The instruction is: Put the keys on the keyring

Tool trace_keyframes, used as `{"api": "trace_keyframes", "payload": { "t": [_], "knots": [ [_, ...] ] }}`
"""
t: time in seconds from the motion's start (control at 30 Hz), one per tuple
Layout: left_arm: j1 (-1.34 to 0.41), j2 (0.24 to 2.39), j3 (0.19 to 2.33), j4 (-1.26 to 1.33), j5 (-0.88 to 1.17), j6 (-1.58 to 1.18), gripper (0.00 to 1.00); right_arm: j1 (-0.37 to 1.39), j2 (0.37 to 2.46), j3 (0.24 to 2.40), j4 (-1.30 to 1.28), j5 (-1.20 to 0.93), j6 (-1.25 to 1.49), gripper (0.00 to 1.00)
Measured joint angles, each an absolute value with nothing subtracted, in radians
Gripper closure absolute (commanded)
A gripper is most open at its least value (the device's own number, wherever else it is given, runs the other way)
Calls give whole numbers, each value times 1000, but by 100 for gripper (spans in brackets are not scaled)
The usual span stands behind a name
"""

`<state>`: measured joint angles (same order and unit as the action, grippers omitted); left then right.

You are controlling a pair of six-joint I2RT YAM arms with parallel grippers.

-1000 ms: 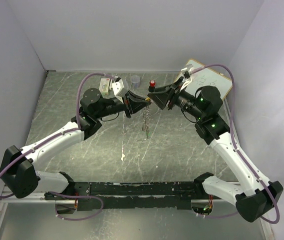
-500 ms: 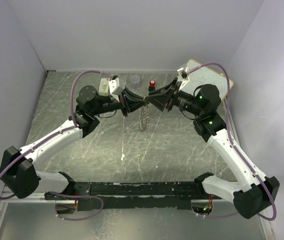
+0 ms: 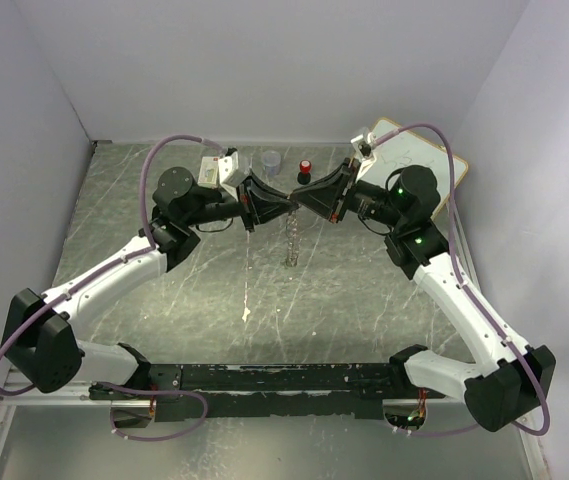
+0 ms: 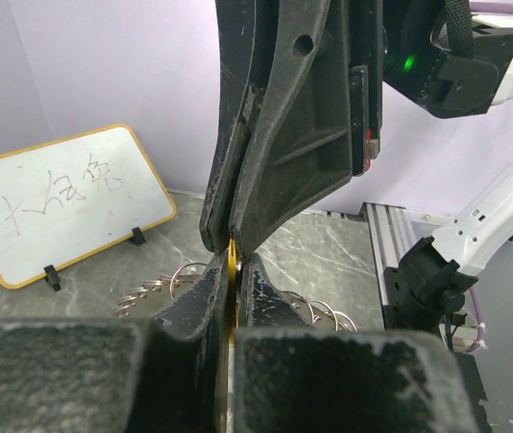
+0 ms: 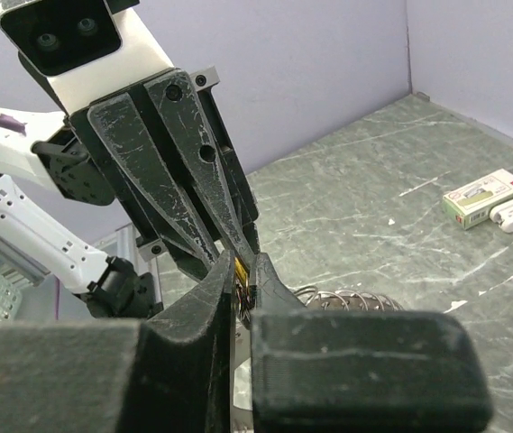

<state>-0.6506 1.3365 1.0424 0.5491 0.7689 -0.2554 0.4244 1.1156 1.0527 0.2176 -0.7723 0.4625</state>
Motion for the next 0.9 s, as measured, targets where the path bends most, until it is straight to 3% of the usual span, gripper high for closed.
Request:
{"api": "trace_keyframes", "payload": {
  "t": [0.53, 0.6, 0.67, 0.77, 0.83, 0.9],
  "knots": [
    [-645, 1346, 1067, 532, 790, -271, 93, 421, 1110, 1053, 236, -778, 458, 99],
    [-644, 1347, 1067, 532, 791, -276, 93, 421, 1110, 1053, 234, -778, 454, 78],
    [-643, 1350, 1068, 533, 790, -278, 93, 421, 1110, 1056, 220, -778, 448, 65],
    [-643, 1358, 1073, 533, 789, -281, 93, 421, 1111, 1058, 196, -778, 437, 59],
    [-642, 1362, 1079, 534, 789, -281, 93, 421, 1111, 1058, 180, -779, 428, 74],
    [-642, 1367, 1089, 534, 790, -286, 93, 422, 1111, 1058, 170, -778, 419, 100]
  ]
}}
